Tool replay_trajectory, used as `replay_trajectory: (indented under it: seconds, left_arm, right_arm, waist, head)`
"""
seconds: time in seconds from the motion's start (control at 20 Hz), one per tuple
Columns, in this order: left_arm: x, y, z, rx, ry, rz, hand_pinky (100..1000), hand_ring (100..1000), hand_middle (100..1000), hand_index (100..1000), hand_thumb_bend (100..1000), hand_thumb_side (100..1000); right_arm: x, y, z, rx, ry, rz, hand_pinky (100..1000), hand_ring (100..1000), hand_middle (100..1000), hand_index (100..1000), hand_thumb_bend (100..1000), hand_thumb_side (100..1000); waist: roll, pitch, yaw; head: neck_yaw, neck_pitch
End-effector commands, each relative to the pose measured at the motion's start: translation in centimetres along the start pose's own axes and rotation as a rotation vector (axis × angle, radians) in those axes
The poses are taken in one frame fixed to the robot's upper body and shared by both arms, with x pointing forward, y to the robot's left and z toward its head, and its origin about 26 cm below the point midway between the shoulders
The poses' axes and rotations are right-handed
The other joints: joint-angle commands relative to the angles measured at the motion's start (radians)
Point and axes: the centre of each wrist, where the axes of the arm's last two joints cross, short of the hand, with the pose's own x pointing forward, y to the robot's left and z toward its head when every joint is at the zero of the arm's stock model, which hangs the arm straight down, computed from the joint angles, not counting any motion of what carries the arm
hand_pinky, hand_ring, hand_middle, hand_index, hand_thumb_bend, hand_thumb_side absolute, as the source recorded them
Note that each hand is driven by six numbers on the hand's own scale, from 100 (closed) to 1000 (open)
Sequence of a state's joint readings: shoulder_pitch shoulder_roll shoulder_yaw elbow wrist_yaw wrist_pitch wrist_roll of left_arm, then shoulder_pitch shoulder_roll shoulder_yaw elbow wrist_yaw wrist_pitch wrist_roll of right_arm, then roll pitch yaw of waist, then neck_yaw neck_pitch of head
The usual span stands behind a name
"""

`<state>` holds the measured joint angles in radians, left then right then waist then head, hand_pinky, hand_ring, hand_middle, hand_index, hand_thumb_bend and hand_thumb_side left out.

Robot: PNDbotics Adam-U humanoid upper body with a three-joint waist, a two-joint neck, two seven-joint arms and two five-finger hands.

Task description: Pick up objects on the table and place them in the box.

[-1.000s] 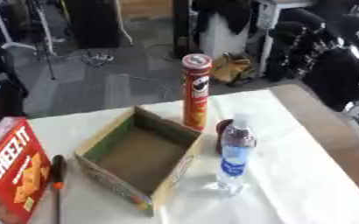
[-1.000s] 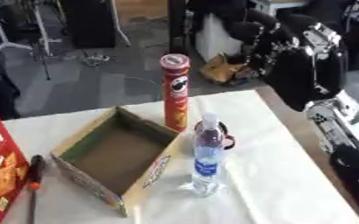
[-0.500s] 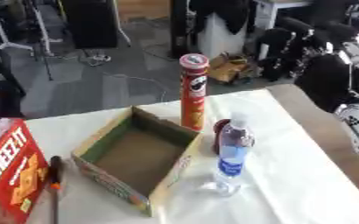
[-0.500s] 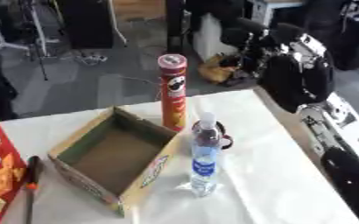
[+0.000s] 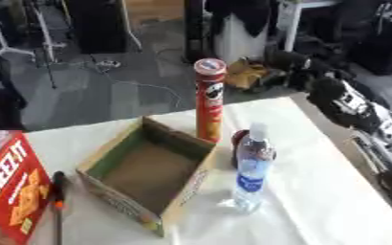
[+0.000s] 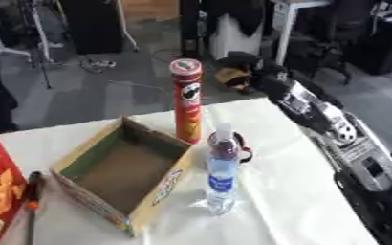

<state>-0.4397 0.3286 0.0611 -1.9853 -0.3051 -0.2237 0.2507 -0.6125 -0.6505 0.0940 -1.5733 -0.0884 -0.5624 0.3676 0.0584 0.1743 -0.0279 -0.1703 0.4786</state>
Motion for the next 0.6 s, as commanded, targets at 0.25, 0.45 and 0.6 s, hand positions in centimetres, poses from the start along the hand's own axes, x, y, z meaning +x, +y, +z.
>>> replay_trajectory:
  seconds: [0.25,0.45,0.6]
  left_arm:
    - [0.4,0.3,-0.4,0.003,-0.022,0.0,1000,974,895,902,100,1000]
    - [0.4,0.3,-0.4,0.002,-0.021,0.001,1000,973,895,902,100,1000]
    - [0.4,0.2,-0.4,0.001,-0.02,0.002,1000,974,895,901,100,1000]
  right_arm:
    - [-0.5,-0.6,0.3,0.046,0.022,0.351,919,997,940,1000,453,1000]
    - [-1.4,0.7,0.6,-0.017,0.039,0.352,913,1000,937,1000,426,1000]
    - [-2.0,1.1,0.9,-0.112,0.04,0.335,911,1000,932,1000,406,1000]
  waist:
    - [-0.005,-0.018,0.004]
    - [-0.004,-0.017,0.005]
    - [-0.002,-0.016,0.005]
  head:
    - [0.004,-0.011]
    - [0.001,-0.012]
    - [-0.001,-0.011]
